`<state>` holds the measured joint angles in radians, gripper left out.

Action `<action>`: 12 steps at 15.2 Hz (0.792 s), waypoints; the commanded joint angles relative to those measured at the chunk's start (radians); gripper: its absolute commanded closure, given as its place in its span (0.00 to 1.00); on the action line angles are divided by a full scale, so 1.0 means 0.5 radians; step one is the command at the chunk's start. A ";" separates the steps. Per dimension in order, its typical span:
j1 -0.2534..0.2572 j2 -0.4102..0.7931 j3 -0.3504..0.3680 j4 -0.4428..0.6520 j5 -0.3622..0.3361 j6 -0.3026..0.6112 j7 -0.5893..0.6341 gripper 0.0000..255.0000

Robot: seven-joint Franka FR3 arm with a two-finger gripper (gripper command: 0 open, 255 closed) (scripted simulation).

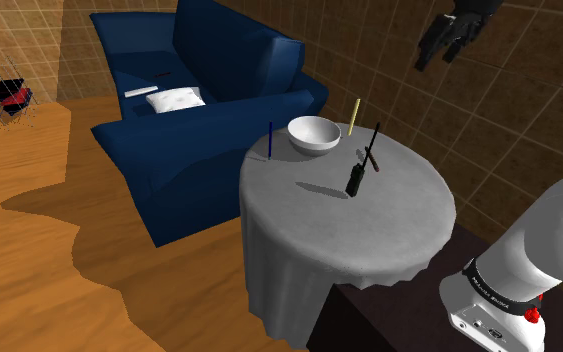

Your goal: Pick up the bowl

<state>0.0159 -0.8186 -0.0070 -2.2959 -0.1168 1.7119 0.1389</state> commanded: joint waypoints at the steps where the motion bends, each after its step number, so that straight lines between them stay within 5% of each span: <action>1: 0.000 0.000 0.000 0.000 0.000 0.000 0.000 0.00; 12: 0.014 0.687 0.133 0.045 0.017 0.512 0.223 0.00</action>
<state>0.0227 -0.5110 0.0527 -2.2705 -0.1075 1.9346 0.2378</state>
